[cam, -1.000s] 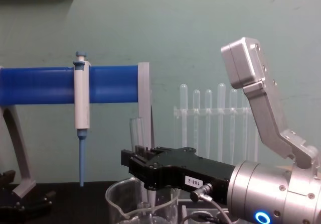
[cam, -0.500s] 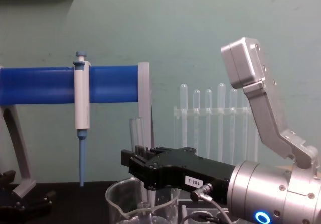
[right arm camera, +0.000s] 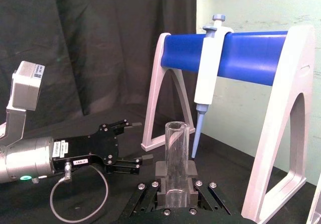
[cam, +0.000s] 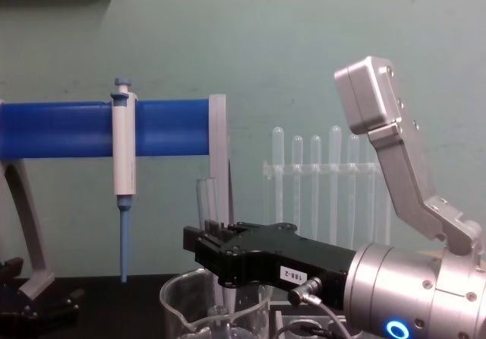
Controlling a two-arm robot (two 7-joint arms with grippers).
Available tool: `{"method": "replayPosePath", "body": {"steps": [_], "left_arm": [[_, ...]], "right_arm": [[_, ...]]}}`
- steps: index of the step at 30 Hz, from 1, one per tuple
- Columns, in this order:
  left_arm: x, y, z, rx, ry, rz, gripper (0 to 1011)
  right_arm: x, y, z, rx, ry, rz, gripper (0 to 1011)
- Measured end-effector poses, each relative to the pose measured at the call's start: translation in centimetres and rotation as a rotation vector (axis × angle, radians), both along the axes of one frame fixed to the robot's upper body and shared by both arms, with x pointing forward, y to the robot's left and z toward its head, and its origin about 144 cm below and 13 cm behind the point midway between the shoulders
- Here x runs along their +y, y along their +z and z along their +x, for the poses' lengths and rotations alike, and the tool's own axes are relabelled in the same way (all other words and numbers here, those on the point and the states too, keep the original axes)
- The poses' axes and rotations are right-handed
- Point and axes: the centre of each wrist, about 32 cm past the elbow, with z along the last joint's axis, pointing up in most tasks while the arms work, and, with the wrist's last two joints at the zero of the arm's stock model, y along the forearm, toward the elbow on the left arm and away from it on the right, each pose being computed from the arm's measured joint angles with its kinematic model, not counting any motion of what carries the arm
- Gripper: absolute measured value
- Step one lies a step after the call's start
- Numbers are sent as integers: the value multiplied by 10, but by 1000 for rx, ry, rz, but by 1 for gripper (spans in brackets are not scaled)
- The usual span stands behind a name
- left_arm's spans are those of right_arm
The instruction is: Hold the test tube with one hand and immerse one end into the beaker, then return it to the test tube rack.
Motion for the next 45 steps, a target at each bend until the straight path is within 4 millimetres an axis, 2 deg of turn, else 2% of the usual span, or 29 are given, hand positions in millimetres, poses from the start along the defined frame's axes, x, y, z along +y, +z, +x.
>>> {"method": "replayPosePath", "body": {"steps": [45], "left_arm": [[0, 0, 0, 0, 0, 0, 1000]], "right_arm": [[0, 0, 0, 0, 0, 0, 227]]}}
